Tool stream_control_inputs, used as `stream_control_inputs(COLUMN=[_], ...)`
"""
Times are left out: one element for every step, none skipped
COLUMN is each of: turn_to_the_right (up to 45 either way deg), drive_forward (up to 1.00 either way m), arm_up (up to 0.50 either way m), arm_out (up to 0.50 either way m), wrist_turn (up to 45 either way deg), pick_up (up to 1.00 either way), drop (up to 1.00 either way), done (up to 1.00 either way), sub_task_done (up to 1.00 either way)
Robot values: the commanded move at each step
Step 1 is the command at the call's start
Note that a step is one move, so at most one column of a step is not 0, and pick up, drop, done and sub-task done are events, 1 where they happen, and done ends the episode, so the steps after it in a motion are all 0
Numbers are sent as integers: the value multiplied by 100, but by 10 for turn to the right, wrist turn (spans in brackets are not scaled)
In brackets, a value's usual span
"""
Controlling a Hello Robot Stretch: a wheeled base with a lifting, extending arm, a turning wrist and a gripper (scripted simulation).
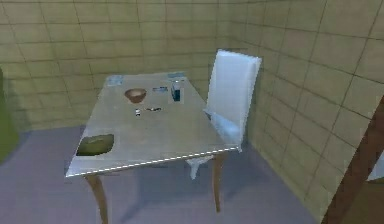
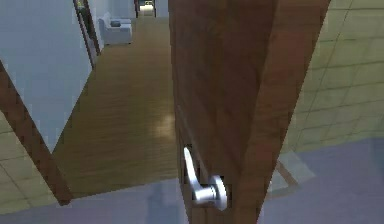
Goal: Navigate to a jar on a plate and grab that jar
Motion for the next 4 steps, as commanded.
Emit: stream_control_inputs(turn_to_the_right=[0,420,0,240], drive_forward=[10,0,15,0], arm_up=[0,0,0,0], arm_out=[0,0,0,0], wrist_turn=[0,0,0,0], pick_up=[0,0,0,0], drop=[0,0,0,0], done=[0,0,0,0], sub_task_done=[0,0,0,0])
